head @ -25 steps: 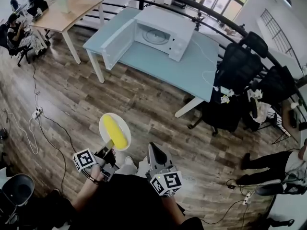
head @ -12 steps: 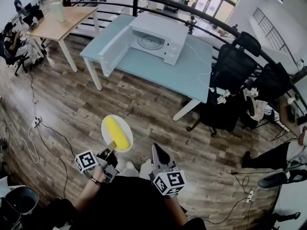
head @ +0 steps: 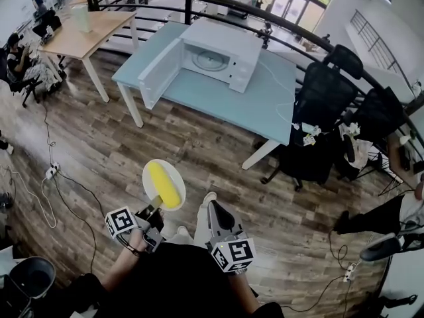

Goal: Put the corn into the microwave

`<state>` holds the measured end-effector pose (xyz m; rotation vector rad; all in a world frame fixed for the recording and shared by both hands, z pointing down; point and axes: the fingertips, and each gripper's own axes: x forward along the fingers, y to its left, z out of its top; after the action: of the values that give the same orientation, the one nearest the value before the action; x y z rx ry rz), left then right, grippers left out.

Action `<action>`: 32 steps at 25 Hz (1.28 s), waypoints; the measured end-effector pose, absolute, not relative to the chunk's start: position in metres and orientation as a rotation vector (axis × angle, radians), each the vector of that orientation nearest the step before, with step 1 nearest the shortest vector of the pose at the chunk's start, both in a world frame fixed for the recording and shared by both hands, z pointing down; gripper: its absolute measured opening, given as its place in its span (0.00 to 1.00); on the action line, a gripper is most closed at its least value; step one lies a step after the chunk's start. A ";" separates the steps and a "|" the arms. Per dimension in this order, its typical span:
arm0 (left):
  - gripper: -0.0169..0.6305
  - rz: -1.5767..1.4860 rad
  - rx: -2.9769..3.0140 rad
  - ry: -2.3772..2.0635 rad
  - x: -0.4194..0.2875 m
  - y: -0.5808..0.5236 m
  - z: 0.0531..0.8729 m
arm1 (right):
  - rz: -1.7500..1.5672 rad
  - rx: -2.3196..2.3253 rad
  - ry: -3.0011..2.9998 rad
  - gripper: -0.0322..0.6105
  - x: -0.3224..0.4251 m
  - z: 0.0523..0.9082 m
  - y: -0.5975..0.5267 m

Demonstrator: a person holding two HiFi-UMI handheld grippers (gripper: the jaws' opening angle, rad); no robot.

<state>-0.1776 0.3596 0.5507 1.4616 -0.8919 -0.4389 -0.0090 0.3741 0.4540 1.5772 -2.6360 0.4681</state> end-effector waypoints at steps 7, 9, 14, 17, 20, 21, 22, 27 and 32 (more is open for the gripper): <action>0.06 -0.443 1.461 -0.914 -0.179 0.332 0.548 | 0.489 1.483 -2.654 0.06 -0.017 0.463 0.342; 0.06 -0.445 1.458 -0.919 -0.180 0.323 0.548 | 0.507 1.481 -2.665 0.06 -0.016 0.463 0.331; 0.06 -0.445 1.458 -0.930 -0.178 0.297 0.552 | 0.535 1.494 -2.684 0.06 -0.010 0.463 0.303; 0.07 -0.449 1.459 -0.923 -0.176 0.282 0.558 | 0.541 1.504 -2.680 0.06 -0.005 0.464 0.287; 0.07 -0.438 1.444 -0.935 -0.171 0.268 0.557 | 0.547 1.510 -2.675 0.06 0.001 0.468 0.271; 0.07 -0.437 1.440 -0.938 -0.168 0.263 0.557 | 0.550 1.509 -2.674 0.06 0.003 0.469 0.265; 0.07 -0.438 1.435 -0.938 -0.166 0.257 0.557 | 0.552 1.508 -2.674 0.06 0.006 0.470 0.260; 0.07 -0.452 1.434 -0.944 -0.157 0.228 0.554 | 0.565 1.496 -2.672 0.06 0.016 0.467 0.230; 0.07 -0.467 1.423 -0.963 -0.143 0.206 0.543 | 0.562 1.460 -2.707 0.06 0.030 0.459 0.201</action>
<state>-0.1429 0.2057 0.5433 1.4227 -0.9634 -0.4671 0.0298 0.2012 0.4592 1.4602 -2.7069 0.5623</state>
